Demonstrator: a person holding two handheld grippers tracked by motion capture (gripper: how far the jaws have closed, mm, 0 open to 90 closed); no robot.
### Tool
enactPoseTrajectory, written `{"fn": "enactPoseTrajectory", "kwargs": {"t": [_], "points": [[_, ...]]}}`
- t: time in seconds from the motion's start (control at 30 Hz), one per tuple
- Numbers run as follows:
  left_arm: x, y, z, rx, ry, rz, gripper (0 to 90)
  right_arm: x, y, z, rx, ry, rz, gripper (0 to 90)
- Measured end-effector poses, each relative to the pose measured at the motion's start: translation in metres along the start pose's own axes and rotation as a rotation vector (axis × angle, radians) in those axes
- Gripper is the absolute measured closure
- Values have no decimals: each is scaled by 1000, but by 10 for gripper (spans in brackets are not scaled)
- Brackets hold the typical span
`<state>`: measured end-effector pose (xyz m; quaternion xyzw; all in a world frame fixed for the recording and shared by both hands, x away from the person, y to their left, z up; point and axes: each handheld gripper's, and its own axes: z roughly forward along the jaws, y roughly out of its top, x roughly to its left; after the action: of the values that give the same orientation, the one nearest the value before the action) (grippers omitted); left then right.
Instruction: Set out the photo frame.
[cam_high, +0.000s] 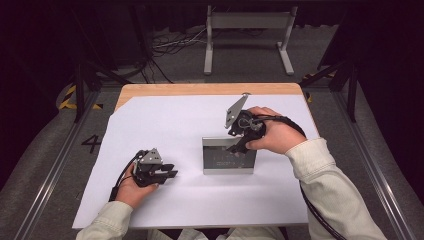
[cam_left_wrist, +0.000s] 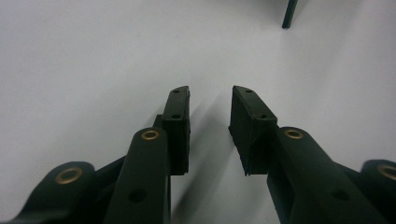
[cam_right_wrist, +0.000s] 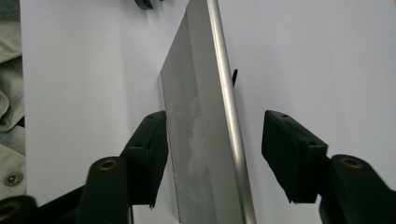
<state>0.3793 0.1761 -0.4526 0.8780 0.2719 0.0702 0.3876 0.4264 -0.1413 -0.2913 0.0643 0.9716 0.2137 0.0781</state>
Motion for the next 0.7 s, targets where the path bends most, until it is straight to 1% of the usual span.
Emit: {"fn": "enactPoseTrajectory", "kwargs": {"t": [0.07, 0.17, 0.2, 0.33, 0.43, 0.47, 0.53, 0.7], "points": [[0, 0, 0, 1, -2, 5, 686, 0, 0, -2, -1, -9, -8, 408], [0, 0, 0, -1, -2, 1, 685, 0, -1, -4, 2, -12, -1, 408], [0, 0, 0, -2, -1, 1, 686, -1, -2, -4, 0, -15, -9, 411], [2, 0, -1, -7, 0, 0, 686, -3, -6, -9, 2, -25, -12, 433], [2, 0, -1, -7, -2, -2, 686, -3, -11, -12, 8, -29, -7, 438], [2, 0, -1, -7, -2, -2, 686, -4, -12, -13, 8, -31, -10, 438], [2, 1, 0, -8, -1, 1, 686, -4, -16, -15, 7, -39, 1, 438], [2, 3, 1, -7, -5, 5, 685, -3, -23, -21, 3, -51, 6, 432]]}}
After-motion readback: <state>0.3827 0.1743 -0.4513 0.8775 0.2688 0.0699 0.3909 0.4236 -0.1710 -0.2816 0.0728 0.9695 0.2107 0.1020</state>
